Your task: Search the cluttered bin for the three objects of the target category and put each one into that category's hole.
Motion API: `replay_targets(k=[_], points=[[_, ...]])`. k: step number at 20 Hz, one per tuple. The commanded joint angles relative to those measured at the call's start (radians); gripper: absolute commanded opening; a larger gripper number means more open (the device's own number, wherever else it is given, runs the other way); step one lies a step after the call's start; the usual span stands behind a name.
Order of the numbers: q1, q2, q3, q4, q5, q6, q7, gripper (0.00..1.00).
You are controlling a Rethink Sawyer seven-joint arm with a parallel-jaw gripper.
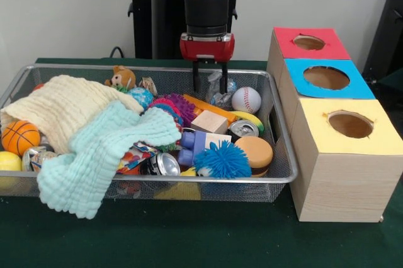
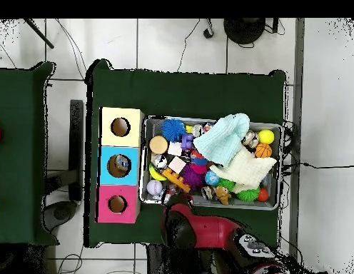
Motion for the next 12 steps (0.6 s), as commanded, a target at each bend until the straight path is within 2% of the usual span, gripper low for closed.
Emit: replay_targets(k=[1, 12], points=[[-0.011, 0.051, 0.172, -0.029, 0.046, 0.120, 0.151, 1.00], [-0.017, 0.076, 0.179, -0.037, 0.049, 0.107, 0.146, 1.00]])
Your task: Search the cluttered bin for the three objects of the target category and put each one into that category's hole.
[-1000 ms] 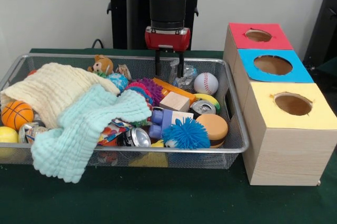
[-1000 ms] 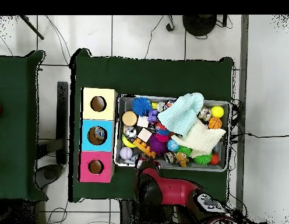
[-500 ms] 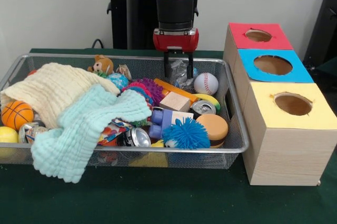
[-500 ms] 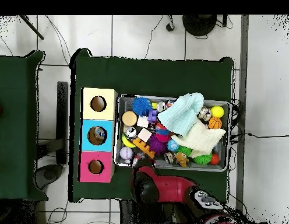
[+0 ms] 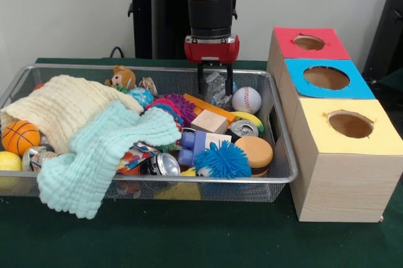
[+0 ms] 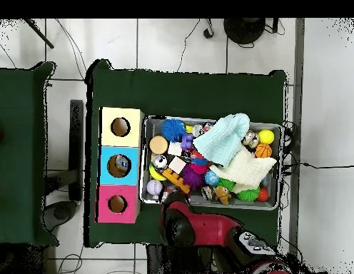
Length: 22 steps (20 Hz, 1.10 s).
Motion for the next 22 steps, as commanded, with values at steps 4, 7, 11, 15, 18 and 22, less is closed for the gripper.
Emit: replay_targets(k=[4, 7, 11, 15, 18, 22], points=[[-0.009, 0.082, 0.144, -0.030, 0.027, 0.072, 0.152, 0.00], [0.004, 0.078, 0.131, -0.028, 0.038, 0.072, 0.157, 0.00], [0.048, 0.039, 0.090, -0.012, 0.085, 0.084, 0.170, 0.00], [0.082, 0.001, 0.045, -0.011, 0.118, 0.090, 0.163, 0.00], [0.101, -0.018, 0.018, -0.025, 0.140, 0.101, 0.154, 0.00], [0.115, -0.088, 0.021, -0.004, 0.168, 0.155, 0.148, 0.00]])
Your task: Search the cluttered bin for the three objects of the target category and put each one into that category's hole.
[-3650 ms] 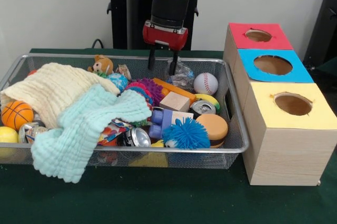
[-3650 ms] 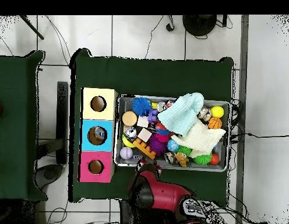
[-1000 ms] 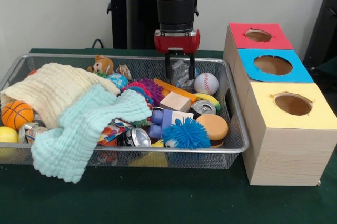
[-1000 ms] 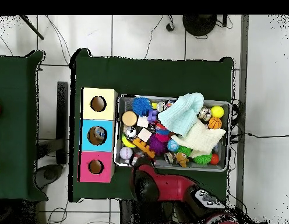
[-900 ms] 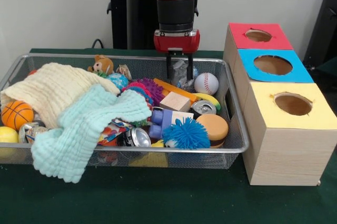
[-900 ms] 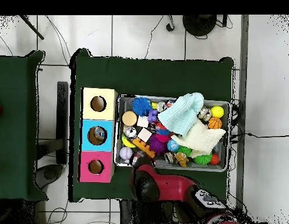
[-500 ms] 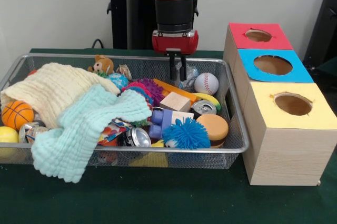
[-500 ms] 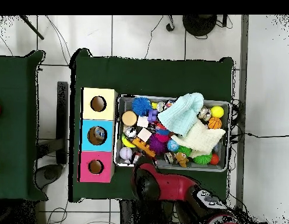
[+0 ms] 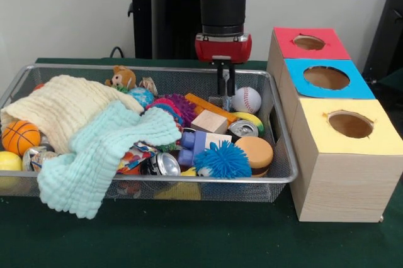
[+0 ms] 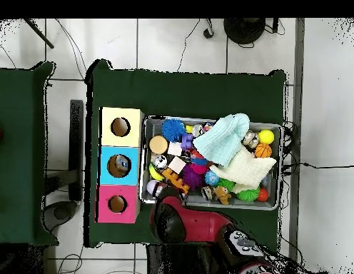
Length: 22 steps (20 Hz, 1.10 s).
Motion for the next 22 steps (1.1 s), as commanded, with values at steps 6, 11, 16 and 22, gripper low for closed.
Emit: replay_targets(k=[6, 11, 16, 22], points=[[0.053, -0.183, 0.044, 0.017, 0.112, 0.294, 0.129, 0.00], [0.064, -0.262, 0.041, 0.029, 0.130, 0.383, 0.129, 0.00], [0.085, -0.291, 0.032, 0.042, 0.134, 0.397, 0.149, 0.00], [0.076, -0.267, 0.015, 0.032, 0.095, 0.326, 0.131, 0.00]])
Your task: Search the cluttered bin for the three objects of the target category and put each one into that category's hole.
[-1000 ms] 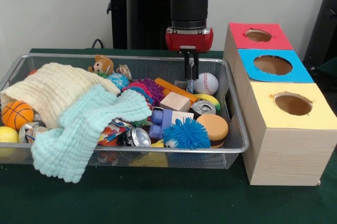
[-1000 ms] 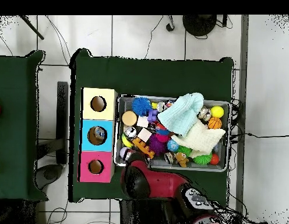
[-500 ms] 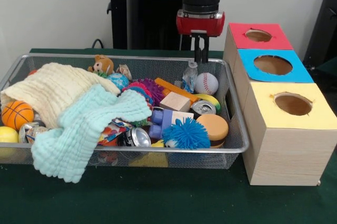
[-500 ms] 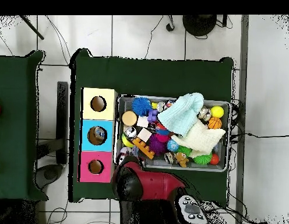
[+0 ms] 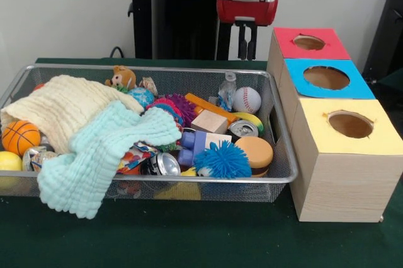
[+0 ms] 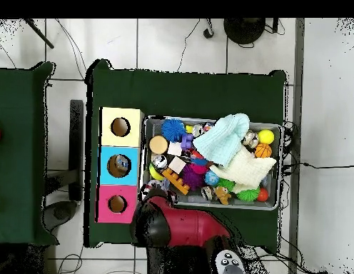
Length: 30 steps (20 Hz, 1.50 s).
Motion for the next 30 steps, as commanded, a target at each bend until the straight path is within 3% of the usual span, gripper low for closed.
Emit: replay_targets(k=[1, 3, 4, 6, 16, 23, 30], points=[[-0.052, -0.005, 0.042, 0.004, -0.007, -0.022, 0.122, 1.00], [-0.124, 0.005, 0.122, 0.022, -0.038, -0.058, 0.103, 1.00], [-0.128, 0.012, 0.123, 0.013, -0.049, -0.064, 0.094, 1.00], [-0.081, 0.020, 0.066, -0.025, -0.061, -0.068, 0.085, 1.00], [-0.001, 0.093, -0.037, -0.069, -0.063, -0.115, 0.102, 1.00], [-0.041, 0.126, 0.028, -0.065, -0.079, -0.124, 0.087, 1.00], [0.001, 0.179, -0.015, -0.066, -0.094, -0.185, 0.104, 1.00]])
